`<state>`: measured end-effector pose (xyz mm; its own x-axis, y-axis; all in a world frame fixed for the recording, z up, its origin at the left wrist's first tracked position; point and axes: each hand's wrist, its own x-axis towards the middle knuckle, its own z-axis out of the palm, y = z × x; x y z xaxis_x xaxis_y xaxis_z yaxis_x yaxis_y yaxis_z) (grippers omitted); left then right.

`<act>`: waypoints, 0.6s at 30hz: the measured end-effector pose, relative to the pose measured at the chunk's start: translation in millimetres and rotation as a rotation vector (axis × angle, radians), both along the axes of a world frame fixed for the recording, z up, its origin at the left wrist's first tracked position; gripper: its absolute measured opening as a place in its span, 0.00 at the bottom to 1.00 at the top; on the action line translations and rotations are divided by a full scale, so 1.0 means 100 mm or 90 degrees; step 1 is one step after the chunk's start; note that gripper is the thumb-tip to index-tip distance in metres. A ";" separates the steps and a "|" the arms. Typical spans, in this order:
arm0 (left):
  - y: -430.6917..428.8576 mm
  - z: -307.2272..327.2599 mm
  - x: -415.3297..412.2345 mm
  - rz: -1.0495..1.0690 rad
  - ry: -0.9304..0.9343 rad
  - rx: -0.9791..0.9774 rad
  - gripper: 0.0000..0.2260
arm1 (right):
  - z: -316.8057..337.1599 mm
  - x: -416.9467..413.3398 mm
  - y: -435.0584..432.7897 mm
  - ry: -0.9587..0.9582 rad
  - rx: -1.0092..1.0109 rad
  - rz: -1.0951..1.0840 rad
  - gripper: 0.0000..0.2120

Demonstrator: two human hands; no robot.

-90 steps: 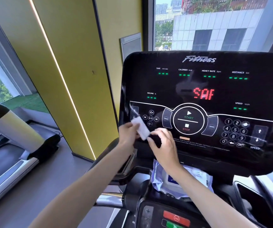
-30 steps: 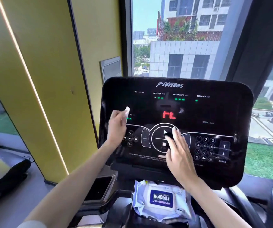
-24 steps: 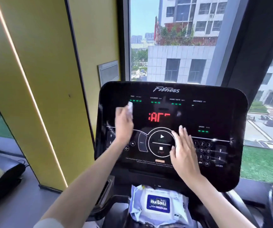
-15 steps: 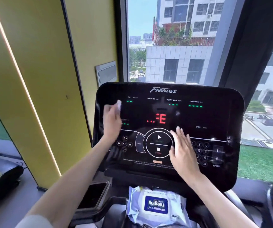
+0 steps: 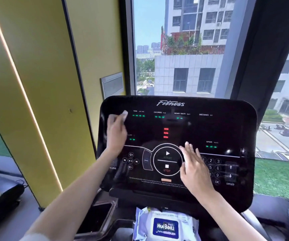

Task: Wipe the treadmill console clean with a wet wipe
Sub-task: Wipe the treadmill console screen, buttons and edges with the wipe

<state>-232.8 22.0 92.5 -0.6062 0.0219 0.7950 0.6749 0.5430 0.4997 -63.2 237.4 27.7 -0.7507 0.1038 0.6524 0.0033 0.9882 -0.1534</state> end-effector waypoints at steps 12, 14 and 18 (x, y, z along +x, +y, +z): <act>0.41 -0.01 0.17 -0.193 0.113 -0.173 0.16 | 0.06 0.03 0.06 -0.011 -0.008 0.039 0.31; 0.33 0.14 0.10 -0.038 -0.005 0.055 0.16 | 0.08 0.06 0.08 -0.015 -0.004 0.047 0.30; 0.76 0.19 0.26 0.006 -0.087 0.190 0.19 | 0.10 0.13 0.11 -0.015 0.006 0.072 0.28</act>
<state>-206.6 98.5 111.3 -0.7069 -0.2058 0.6767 0.5858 0.3657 0.7233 -50.0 248.8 38.1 -0.7721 0.0117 0.6354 -0.1051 0.9837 -0.1458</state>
